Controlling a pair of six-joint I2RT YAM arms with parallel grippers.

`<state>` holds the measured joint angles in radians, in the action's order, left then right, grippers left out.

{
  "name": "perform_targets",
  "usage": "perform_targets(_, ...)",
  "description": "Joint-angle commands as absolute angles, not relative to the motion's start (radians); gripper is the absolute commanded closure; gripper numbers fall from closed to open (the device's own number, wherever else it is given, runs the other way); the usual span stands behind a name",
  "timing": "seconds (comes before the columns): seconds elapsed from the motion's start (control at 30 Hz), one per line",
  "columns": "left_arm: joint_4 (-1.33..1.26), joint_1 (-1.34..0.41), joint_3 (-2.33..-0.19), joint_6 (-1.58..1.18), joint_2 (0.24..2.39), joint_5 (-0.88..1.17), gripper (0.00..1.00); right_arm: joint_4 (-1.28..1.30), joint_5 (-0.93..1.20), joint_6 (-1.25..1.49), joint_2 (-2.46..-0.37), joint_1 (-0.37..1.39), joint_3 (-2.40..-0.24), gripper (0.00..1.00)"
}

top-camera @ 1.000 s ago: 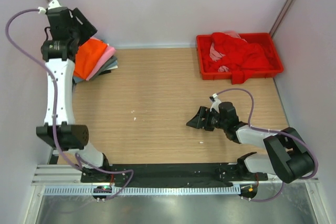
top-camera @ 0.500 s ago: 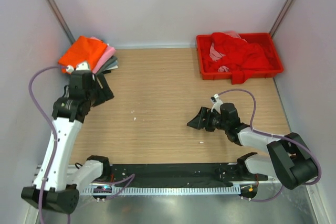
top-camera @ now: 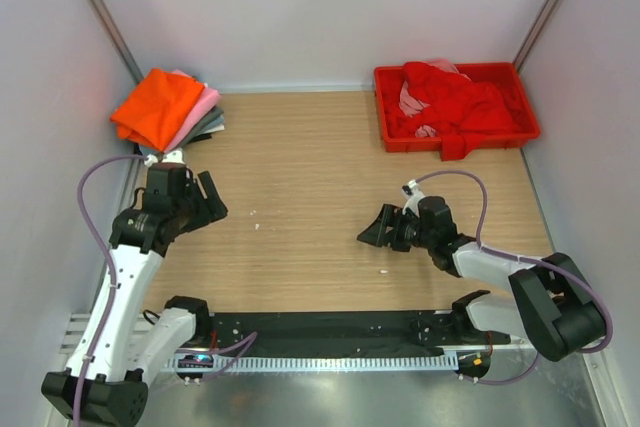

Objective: Fold and stack the t-shirts
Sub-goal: Reset both grippers

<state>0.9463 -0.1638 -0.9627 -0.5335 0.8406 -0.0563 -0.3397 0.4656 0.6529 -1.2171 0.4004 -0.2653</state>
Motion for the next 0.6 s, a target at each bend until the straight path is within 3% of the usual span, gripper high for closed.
perform_targets(0.0,0.907,-0.170,-0.973,-0.514,0.877,-0.008,0.30,-0.313,0.402,0.661,-1.201,0.405,-0.290,0.16)
perform_targets(0.57,0.910,-0.239,-0.969,-0.526,0.841,-0.041,0.29,-0.299,0.379,0.683,-1.177,0.405,-0.285,0.17)
